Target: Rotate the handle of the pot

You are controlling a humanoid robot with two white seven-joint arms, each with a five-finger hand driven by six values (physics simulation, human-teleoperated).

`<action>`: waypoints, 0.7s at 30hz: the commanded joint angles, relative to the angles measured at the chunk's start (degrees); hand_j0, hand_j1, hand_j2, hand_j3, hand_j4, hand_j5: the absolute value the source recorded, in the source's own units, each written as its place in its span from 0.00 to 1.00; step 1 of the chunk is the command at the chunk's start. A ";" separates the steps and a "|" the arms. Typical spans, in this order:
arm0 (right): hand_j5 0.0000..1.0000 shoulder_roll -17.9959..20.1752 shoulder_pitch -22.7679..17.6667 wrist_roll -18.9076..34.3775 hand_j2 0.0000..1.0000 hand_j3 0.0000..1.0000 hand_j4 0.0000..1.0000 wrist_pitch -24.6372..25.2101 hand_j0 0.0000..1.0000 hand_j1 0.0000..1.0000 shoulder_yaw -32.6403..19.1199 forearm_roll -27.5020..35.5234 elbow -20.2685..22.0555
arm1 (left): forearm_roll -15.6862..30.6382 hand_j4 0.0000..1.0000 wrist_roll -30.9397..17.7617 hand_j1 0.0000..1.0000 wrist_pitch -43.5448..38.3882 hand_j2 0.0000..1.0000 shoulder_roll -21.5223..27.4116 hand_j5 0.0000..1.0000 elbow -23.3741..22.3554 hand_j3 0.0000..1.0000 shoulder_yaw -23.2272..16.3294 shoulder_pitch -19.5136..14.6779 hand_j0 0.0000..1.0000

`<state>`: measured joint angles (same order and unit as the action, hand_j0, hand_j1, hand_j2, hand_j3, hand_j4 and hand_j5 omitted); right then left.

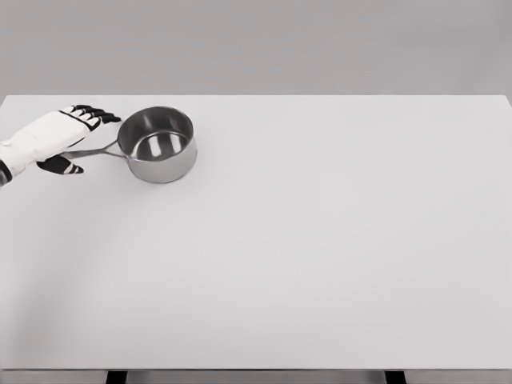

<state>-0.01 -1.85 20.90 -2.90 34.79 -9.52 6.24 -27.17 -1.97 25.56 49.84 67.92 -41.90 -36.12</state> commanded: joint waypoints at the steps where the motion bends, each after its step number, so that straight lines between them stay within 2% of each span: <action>1: 1.00 0.01 0.00 0.02 1.00 1.00 1.00 0.00 1.00 1.00 0.02 0.02 0.00 | 0.10 1.00 0.03 1.00 -1.30 1.00 -0.71 1.00 -0.95 1.00 0.07 -0.09 1.00; 6: 1.00 0.01 0.00 0.02 1.00 1.00 1.00 0.00 1.00 1.00 0.02 0.02 0.00 | -2.54 1.00 0.03 1.00 -4.38 1.00 -1.94 1.00 -1.03 1.00 0.07 -0.44 1.00; 10: 1.00 0.01 0.00 -0.06 1.00 1.00 1.00 -0.09 1.00 1.00 0.02 0.11 0.00 | -3.42 1.00 0.03 1.00 -5.70 1.00 -3.00 1.00 -2.62 1.00 0.07 -1.23 1.00; 14: 1.00 0.01 0.00 0.02 1.00 1.00 1.00 0.00 1.00 1.00 0.02 0.02 0.00 | -3.59 1.00 0.12 1.00 -5.78 1.00 -3.17 1.00 -2.70 1.00 0.07 -1.41 1.00; 21: 1.00 0.01 0.00 0.02 1.00 1.00 1.00 0.00 1.00 1.00 0.02 0.02 0.00 | -5.26 1.00 0.82 1.00 -10.53 1.00 -4.40 1.00 -2.97 1.00 -0.02 -1.67 1.00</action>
<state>-0.01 -1.85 20.89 -2.89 34.79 -9.49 6.24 -32.27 -1.49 16.11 45.69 64.98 -41.95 -37.79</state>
